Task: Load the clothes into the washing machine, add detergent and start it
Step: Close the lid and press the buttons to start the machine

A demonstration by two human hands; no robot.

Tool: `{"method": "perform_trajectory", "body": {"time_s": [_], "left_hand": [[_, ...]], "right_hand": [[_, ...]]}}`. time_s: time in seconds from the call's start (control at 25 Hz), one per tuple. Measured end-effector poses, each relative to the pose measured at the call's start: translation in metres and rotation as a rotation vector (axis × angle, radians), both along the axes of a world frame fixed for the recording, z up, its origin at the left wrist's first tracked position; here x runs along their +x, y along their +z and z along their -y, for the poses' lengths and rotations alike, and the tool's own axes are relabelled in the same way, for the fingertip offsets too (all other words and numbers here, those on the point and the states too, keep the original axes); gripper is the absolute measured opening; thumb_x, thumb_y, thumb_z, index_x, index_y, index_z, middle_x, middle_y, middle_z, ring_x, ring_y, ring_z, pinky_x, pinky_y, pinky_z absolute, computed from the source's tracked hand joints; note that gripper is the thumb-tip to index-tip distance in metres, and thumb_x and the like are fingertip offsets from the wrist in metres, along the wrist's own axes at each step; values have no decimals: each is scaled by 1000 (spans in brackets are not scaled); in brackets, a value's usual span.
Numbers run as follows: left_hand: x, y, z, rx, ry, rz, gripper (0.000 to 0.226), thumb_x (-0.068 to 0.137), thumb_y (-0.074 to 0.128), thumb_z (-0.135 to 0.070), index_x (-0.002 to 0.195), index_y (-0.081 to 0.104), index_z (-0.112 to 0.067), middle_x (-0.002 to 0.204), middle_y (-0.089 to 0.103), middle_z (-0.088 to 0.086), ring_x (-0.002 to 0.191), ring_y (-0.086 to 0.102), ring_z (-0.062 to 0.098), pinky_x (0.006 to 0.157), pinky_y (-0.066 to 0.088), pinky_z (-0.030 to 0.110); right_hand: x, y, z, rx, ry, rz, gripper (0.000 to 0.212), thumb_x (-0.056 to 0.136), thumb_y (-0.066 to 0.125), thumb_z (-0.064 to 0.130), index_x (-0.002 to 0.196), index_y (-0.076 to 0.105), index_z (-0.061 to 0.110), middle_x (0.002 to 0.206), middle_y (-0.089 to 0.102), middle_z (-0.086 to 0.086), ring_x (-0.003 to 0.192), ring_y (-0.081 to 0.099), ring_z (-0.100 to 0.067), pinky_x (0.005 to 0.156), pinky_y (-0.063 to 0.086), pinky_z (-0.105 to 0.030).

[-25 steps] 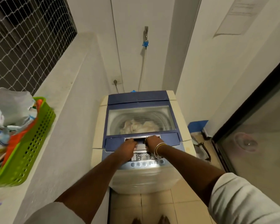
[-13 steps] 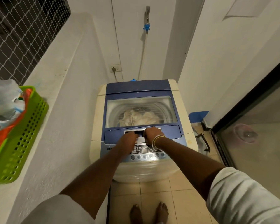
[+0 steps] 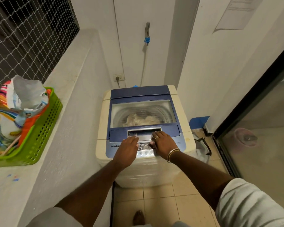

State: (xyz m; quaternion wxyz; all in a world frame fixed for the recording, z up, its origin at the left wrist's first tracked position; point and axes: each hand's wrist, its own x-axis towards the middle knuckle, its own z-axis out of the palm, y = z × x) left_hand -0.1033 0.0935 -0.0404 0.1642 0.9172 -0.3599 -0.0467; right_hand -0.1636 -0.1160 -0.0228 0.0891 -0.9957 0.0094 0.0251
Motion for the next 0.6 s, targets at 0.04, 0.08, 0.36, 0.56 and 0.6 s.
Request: {"method": "perform_trajectory", "body": {"time_s": [0.04,0.08,0.36,0.56,0.6], "left_hand": [[-7,4,0,4,7,26,42,104,40,-20,143,47,-7,146,50,13,137,44,29,113,34,45],[-14,7,1,6,18,48,41,104,40,-21,142,48,-7,145,50,13,136,45,29,112,35,45],[-75,7,8,59,83,-2,46,106,35,-34,143,46,-9,150,45,11,140,40,28,115,33,45],[-113,12,-6,104,146,-32,52,107,31,-37,153,31,-13,160,31,9,149,26,27,122,22,46],[-117,14,-11,112,146,-44,53,107,30,-37,154,27,-13,162,27,9,150,22,27,122,19,45]], "right_hand": [[-7,0,1,19,-12,3,52,99,43,41,139,49,7,142,51,-13,133,43,-30,109,38,-41],[-14,0,1,27,-25,-11,57,100,37,44,142,46,6,147,46,-15,137,39,-31,113,35,-42],[-69,-6,4,55,49,-59,64,103,36,46,151,33,4,158,31,-15,147,25,-31,119,24,-46],[-101,-6,-8,24,40,-94,69,103,28,53,156,18,10,164,15,-11,152,10,-27,123,12,-49],[-105,-4,-13,21,42,-100,70,103,27,54,157,15,10,165,13,-10,153,9,-27,123,11,-49]]}}
